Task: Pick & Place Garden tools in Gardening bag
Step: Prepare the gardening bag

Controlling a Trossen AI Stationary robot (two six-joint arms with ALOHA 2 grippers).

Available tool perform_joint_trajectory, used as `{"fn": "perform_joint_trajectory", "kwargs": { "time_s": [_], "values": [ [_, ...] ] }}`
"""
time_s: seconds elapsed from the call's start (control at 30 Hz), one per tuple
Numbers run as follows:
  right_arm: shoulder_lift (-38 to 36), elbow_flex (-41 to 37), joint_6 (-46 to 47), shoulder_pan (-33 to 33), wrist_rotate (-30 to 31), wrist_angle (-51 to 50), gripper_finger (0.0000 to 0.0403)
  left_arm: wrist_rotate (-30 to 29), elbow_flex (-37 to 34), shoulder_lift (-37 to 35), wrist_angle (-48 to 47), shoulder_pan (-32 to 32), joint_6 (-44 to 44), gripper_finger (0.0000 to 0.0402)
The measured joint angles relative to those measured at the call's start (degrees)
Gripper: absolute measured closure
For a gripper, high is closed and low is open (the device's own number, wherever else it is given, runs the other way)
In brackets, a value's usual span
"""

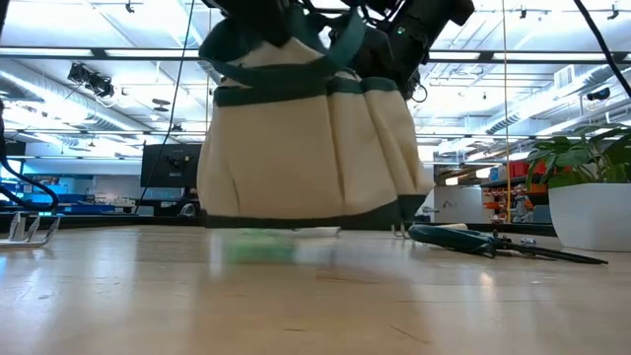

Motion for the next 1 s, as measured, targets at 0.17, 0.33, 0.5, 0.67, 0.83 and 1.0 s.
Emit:
{"fn": "perform_joint_trajectory", "kwargs": {
  "time_s": [0.17,0.33,0.5,0.67,0.83,1.0],
  "values": [
    [0.0,0.0,0.24,-0.22,-0.07,0.11,0.0403,-1.14,0.02,0.0,-1.14,-0.62,-0.02,0.0397],
    [0.0,0.0,0.22,0.12,-0.79,0.83,0.0403,-2.13,0.0,0.0,-1.11,0.22,-0.11,0.0393],
    [0.0,0.0,-0.05,0.9,-2.07,0.98,0.0403,-2.02,0.0,0.0,-1.05,1.54,-2.03,0.039],
    [0.0,0.0,-0.9,1.03,-3.93,1.29,0.0391,-2.46,0.01,0.0,-1.05,1.96,-2.21,0.0389],
    [0.0,0.0,-1.04,1.03,-3.98,2.05,0.0371,-3.8,0.01,0.0,-1.17,1.84,-2.21,0.0375],
    [0.0,-0.01,-0.94,1.05,-4.13,2.05,0.035,-3.95,0.0,-0.02,-1.22,1.87,-2.19,0.0332]
  ]
}}
